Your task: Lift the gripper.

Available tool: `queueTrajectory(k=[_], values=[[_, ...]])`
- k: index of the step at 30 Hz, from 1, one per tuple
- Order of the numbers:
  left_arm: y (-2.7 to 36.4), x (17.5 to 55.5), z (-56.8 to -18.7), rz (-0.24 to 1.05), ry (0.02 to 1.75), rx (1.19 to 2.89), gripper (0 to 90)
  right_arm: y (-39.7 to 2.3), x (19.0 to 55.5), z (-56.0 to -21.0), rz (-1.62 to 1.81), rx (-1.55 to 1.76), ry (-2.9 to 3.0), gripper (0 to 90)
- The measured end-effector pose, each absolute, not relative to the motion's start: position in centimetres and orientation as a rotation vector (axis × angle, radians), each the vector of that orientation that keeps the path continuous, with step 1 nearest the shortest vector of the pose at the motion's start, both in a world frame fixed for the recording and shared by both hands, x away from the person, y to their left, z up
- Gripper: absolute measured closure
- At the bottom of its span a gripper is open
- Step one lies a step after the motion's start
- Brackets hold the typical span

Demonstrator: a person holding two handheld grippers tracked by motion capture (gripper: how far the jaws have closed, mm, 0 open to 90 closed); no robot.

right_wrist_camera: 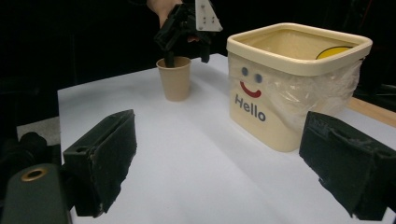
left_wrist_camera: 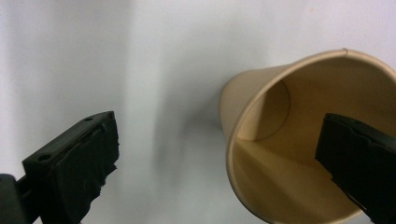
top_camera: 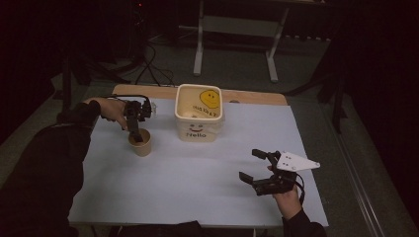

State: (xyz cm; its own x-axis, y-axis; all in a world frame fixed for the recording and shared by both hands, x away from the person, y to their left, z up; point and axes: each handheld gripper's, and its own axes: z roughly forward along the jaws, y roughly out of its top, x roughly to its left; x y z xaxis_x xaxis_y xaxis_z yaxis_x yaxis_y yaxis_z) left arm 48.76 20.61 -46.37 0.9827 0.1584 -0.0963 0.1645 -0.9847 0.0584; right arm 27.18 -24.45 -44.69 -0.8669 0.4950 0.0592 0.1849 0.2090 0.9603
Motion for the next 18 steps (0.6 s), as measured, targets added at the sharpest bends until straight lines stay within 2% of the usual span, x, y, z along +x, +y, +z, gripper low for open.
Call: queueTrajectory(k=[10, 18], values=[[20.4, 48.7, -46.1, -0.151, 0.291, 3.071, 0.4, -24.3, 27.2, -44.7, 1.711, 0.642, 2.233, 10.8], [20.3, 48.2, -42.1, -0.099, 0.309, 3.05, 0.4, -24.3, 27.1, -44.6, 1.711, 0.638, 2.24, 10.8]])
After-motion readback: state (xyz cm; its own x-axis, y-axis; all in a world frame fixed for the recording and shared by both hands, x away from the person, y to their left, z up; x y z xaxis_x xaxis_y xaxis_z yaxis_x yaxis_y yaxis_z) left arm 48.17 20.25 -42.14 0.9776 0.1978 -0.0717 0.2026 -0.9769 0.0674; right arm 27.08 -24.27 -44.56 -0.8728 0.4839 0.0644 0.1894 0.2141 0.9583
